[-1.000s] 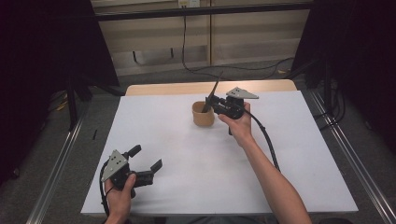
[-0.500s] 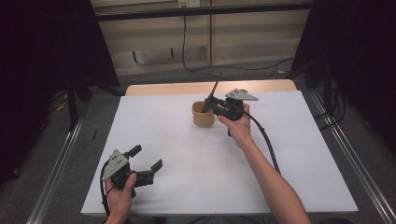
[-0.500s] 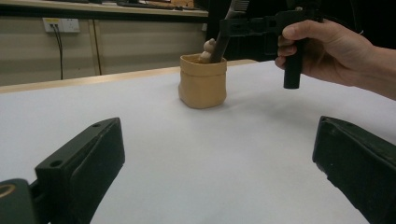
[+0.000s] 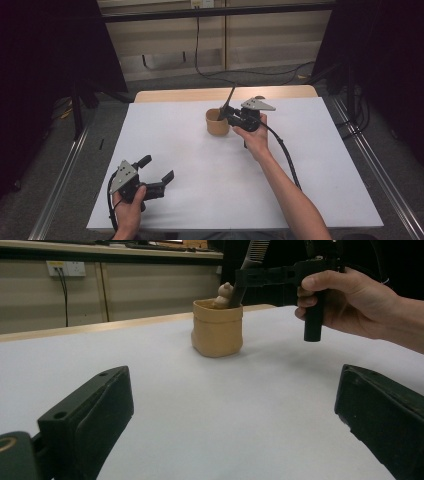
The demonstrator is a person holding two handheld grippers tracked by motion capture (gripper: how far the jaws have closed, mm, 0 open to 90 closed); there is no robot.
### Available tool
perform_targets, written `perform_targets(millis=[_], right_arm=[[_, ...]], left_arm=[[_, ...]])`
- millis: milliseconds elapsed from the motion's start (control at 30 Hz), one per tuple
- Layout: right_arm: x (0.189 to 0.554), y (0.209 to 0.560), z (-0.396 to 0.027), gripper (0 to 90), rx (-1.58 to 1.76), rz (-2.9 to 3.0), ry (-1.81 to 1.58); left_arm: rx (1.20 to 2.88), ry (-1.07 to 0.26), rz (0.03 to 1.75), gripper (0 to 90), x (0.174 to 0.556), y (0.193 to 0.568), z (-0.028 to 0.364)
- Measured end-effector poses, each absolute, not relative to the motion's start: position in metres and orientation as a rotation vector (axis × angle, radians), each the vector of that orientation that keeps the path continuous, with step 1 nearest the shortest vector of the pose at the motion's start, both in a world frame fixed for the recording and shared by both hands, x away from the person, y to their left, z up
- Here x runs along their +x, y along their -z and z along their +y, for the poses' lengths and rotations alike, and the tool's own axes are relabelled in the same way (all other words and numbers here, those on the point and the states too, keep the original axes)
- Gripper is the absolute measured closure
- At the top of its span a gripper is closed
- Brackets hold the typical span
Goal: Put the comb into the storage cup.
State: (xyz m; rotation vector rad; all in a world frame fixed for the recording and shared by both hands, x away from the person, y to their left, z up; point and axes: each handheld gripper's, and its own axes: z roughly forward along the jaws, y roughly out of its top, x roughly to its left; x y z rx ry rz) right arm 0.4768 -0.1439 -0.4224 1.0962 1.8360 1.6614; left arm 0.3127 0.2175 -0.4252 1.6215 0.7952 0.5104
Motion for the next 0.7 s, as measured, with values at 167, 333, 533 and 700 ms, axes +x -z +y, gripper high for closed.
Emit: perform_targets(millis=[167,333,533,700], right_arm=[[0.4766,0.4283,-0.1414,72.4,1.096,1.844,-1.643],[0.4766,0.431,-0.1416,72.3,1.105,1.848,-1.646],[0.4774,0.4323,-0.1418,72.0,1.107,1.853,-1.625],[0.4775,0.4325,-0.1434,71.0,1.115,1.867,-1.614]], left_arm=[[1.624,-0.512,0.796,2.5,0.3129,0.4253,0.2184],[1.619,-0.513,0.8,2.5,0.3131,0.4255,0.2185],[1.623,-0.511,0.801,2.5,0.3134,0.4256,0.2181],[1.626,-0.509,0.811,2.5,0.3153,0.4272,0.2186]])
